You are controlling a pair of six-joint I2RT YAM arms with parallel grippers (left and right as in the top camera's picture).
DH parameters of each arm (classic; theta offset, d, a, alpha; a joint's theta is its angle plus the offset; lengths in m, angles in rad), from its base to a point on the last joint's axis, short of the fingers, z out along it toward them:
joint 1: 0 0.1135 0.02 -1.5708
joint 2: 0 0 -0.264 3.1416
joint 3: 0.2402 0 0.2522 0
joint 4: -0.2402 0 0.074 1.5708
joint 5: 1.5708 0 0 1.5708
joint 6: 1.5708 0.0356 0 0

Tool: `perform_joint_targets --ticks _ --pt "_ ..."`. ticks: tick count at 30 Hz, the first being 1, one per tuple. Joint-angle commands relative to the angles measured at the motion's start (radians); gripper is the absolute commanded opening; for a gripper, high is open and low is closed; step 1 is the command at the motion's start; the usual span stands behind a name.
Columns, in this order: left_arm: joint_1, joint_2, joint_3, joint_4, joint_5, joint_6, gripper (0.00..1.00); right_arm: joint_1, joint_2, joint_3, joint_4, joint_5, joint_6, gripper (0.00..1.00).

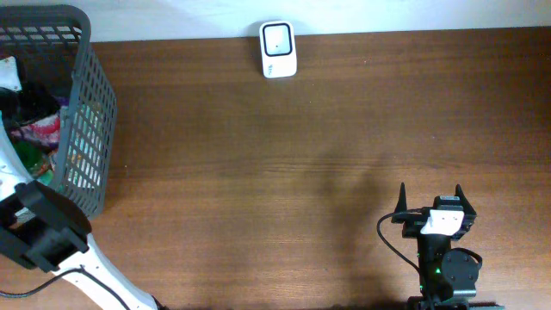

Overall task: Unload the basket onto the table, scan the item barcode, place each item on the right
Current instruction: 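Reach the left gripper into the grey basket and grasp the green wipes pack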

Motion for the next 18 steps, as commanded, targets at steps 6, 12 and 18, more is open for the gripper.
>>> perform_joint_targets --ticks 6,12,18 --pt "-0.073 0.119 0.006 -0.027 0.054 0.092 0.73 -0.004 -0.003 -0.008 -0.003 0.016 -0.004 0.99" --pt "-0.085 0.151 -0.018 -0.036 -0.002 0.092 0.67 -0.004 -0.003 -0.008 -0.003 0.016 -0.004 0.99" --pt "-0.085 0.151 -0.073 0.006 -0.159 0.087 0.71 -0.004 -0.003 -0.008 -0.003 0.016 -0.004 0.99"
